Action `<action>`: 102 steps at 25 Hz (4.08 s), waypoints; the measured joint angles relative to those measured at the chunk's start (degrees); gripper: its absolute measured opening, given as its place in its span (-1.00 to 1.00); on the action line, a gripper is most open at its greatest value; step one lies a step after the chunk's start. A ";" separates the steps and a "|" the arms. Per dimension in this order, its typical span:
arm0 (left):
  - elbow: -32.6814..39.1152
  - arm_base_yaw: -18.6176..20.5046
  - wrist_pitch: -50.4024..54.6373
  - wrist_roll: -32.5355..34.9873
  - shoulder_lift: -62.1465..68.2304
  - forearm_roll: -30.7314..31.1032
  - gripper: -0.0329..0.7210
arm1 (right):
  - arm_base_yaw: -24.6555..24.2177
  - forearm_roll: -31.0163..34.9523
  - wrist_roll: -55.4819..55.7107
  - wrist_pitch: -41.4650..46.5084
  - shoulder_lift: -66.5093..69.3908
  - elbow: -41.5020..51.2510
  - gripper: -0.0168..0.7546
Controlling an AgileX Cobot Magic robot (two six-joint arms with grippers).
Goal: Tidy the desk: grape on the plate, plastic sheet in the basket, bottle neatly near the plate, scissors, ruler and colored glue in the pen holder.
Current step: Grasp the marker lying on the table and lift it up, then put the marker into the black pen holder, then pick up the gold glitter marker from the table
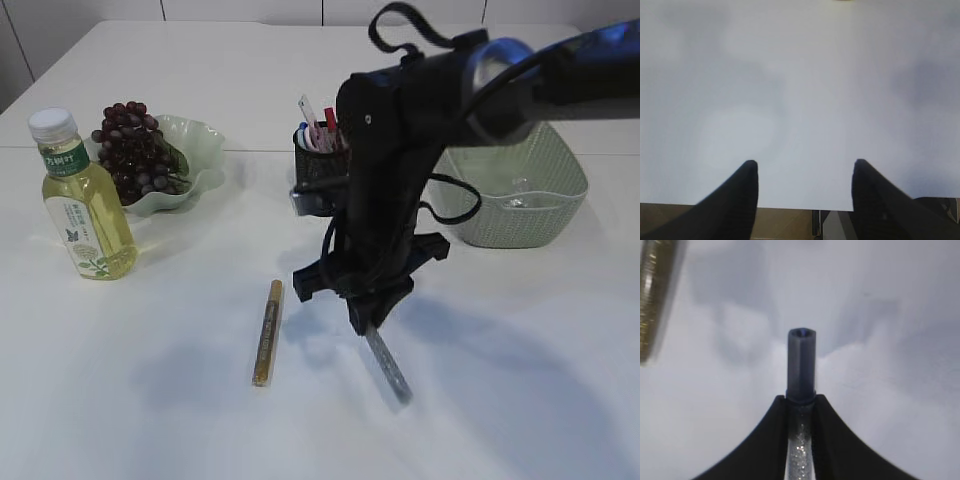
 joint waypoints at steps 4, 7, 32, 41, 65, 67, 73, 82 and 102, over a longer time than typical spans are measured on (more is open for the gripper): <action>0.00 0.00 0.00 0.00 0.00 0.00 0.24 | 0.00 0.00 -2.80 -9.77 -7.46 5.57 -0.62; 0.00 0.00 0.00 0.00 0.00 0.00 0.24 | 0.00 -1.85 -3.47 -20.84 -14.58 12.39 -0.62; 0.00 0.00 0.00 0.00 0.00 0.00 0.24 | -6.74 -12.60 -4.05 -71.44 -21.28 15.09 -0.62; 0.00 0.00 -2.35 0.00 0.00 0.39 0.24 | -9.67 -12.60 -4.05 -75.08 -8.29 1.64 -0.62; 0.00 0.00 -3.15 0.00 0.00 2.96 0.24 | -10.84 -12.60 -4.05 -74.49 1.78 -3.86 -0.32; 0.00 0.00 -3.15 0.00 0.00 2.96 0.24 | -10.84 -12.60 -4.05 -74.33 1.78 -3.86 -0.23; 0.00 0.00 -3.03 0.00 0.00 1.84 0.24 | -10.84 -12.36 -3.55 -70.57 1.45 -3.86 -0.17; 0.00 0.00 -2.62 0.00 0.00 -3.26 0.24 | -10.84 -3.69 -2.69 -34.37 -10.66 -4.34 -0.17; 0.00 -1.12 -5.31 6.64 0.63 -16.83 0.24 | -10.84 6.61 -2.56 4.86 -16.21 -4.45 0.15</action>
